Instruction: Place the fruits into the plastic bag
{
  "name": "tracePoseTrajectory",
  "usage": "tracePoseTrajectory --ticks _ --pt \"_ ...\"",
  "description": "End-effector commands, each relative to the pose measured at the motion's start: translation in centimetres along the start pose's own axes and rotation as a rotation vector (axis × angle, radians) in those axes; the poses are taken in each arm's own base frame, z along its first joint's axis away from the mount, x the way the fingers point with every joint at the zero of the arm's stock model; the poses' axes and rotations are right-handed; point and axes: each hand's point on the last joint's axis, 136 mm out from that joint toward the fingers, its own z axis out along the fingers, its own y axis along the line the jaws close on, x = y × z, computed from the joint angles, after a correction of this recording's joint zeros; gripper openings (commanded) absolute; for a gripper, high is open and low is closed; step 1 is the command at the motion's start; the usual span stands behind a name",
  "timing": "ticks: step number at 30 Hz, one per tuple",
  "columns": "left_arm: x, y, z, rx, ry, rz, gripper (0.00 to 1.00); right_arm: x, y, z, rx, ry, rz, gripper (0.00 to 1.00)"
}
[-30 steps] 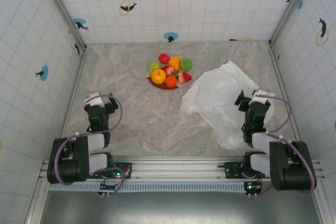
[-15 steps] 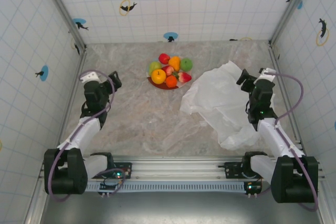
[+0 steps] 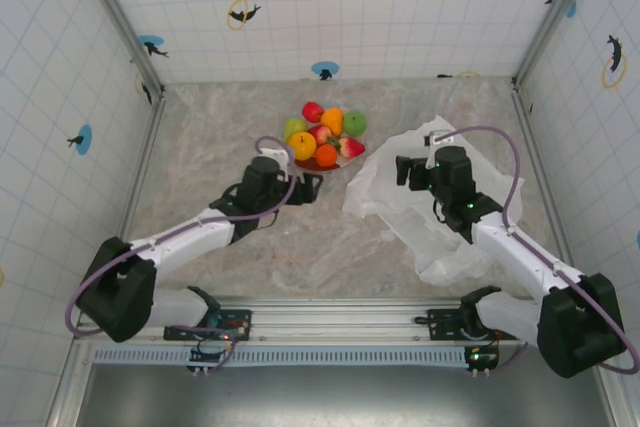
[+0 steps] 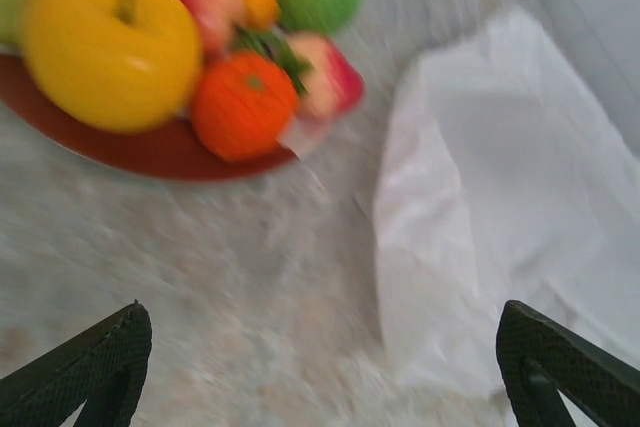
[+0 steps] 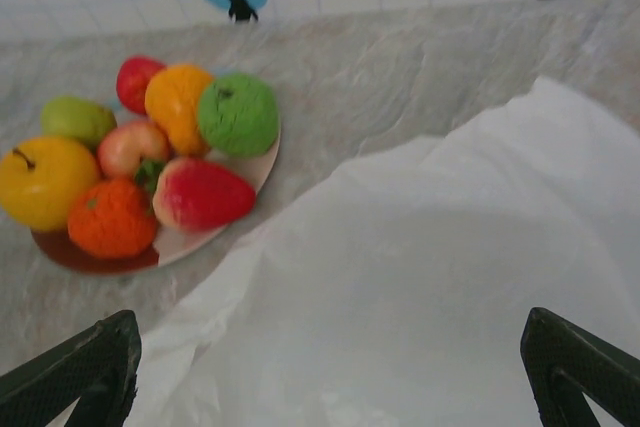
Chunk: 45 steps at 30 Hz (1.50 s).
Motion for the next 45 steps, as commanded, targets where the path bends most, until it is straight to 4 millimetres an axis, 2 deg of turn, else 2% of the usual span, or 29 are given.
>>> tracePoseTrajectory --ticks 1,8,11,15,19,23,26,29,34,40,45 --pt "1.7 -2.9 1.4 0.03 0.065 0.076 0.92 1.1 -0.3 0.2 0.031 0.087 0.012 1.0" --pt "5.2 -6.9 4.8 0.084 0.163 0.191 0.98 2.3 -2.0 0.0 0.106 0.134 0.0 1.0" --pt "6.2 -7.5 6.4 0.086 0.193 0.21 0.98 2.5 -2.2 -0.2 0.108 0.126 0.006 1.0" --pt "6.4 -8.2 8.2 0.103 0.202 0.2 0.98 2.9 -2.4 -0.3 0.111 0.139 0.008 1.0" --pt "6.1 -8.7 9.4 0.119 0.188 0.175 0.88 3.4 -2.9 -0.6 0.129 0.152 0.0 1.0" --pt "6.5 -9.1 9.9 0.14 0.206 0.163 0.64 3.9 -3.4 -0.8 0.151 0.16 -0.014 1.0" --pt "6.7 -9.3 9.8 0.151 0.216 0.157 0.44 3.9 -3.5 -0.8 0.161 0.165 -0.032 1.0" --pt "6.0 -9.6 9.1 0.166 0.213 0.148 0.23 3.7 -3.7 -1.0 0.173 0.166 -0.07 1.0" --pt "4.0 -10.6 7.1 0.266 0.226 0.044 0.07 2.8 -2.5 -1.1 0.109 0.157 -0.172 1.0" --pt "1.5 -10.0 5.1 0.4 0.289 -0.154 0.0 2.3 0.2 -1.8 -0.013 0.141 -0.306 1.0" --pt "0.0 -9.4 4.1 0.462 0.319 -0.247 0.0 3.8 1.0 -2.4 -0.03 0.205 -0.385 0.97"
